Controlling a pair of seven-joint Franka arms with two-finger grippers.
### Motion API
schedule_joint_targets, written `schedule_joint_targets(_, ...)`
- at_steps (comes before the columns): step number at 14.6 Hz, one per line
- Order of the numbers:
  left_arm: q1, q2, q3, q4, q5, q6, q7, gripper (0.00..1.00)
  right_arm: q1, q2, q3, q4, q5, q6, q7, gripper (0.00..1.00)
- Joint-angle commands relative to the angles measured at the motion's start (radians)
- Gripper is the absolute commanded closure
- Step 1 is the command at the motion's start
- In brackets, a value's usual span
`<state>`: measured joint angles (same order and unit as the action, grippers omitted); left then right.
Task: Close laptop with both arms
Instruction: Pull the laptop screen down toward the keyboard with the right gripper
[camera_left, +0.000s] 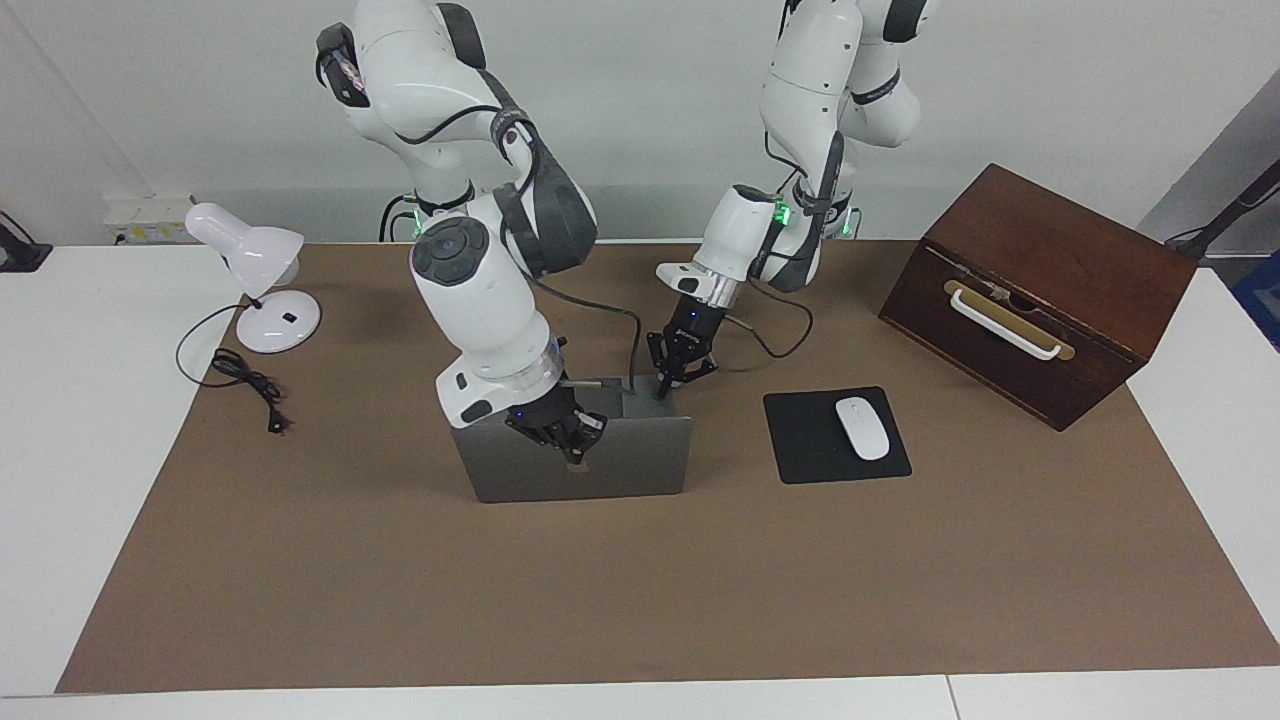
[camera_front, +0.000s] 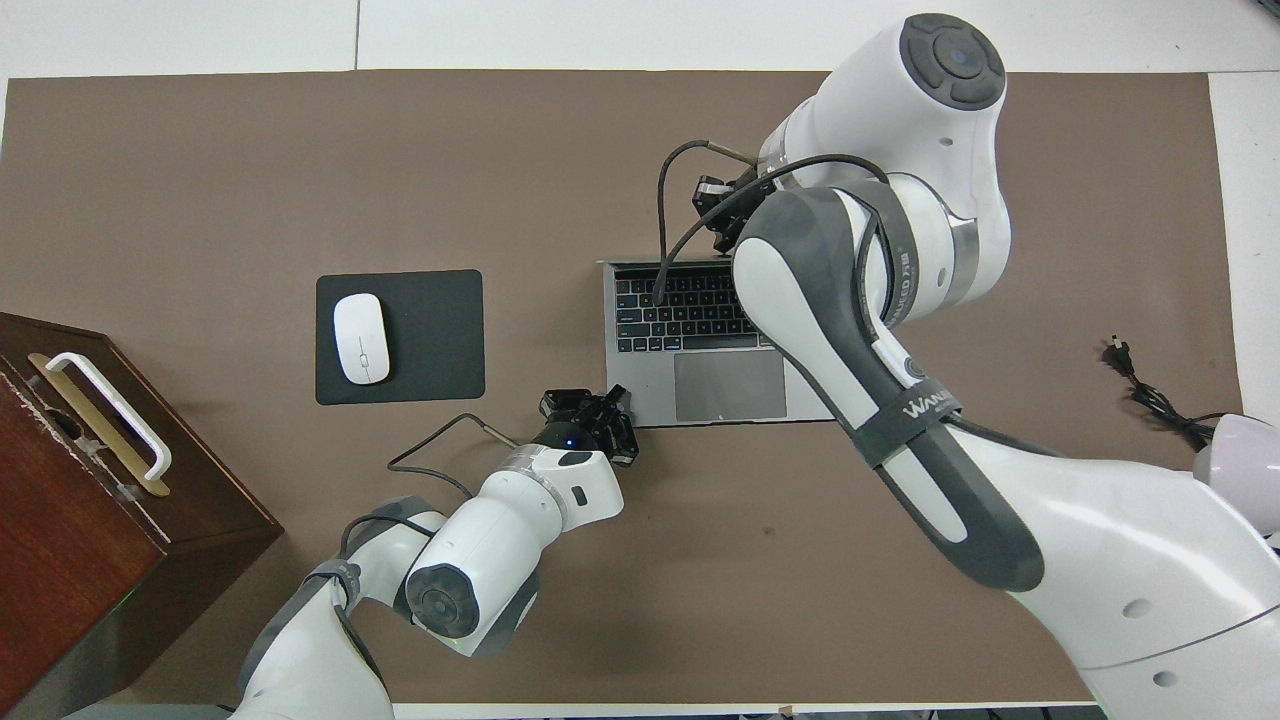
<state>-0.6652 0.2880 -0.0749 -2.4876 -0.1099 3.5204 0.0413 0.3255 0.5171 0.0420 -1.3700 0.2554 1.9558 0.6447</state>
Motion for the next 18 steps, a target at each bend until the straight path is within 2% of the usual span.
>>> schedule_joint_targets(1,-0.019,0.007,0.017,-0.079,-0.002,-0.020,0.017,1.00,0.023,-0.061,0.007,-0.122,0.045,0.025,0.041,1.00)
schedule_joint_targets(4,-0.019,0.010,0.018,-0.077,-0.004,-0.020,0.019,1.00,0.023,-0.086,0.007,-0.182,0.099,0.037,0.046,1.00)
schedule_joint_targets(12,-0.021,0.014,0.018,-0.073,-0.004,-0.020,0.026,1.00,0.063,-0.086,0.007,-0.256,0.100,0.095,0.047,1.00)
schedule_joint_targets(18,-0.019,0.014,0.018,-0.073,-0.004,-0.020,0.032,1.00,0.067,-0.080,0.007,-0.274,0.152,0.100,0.049,1.00)
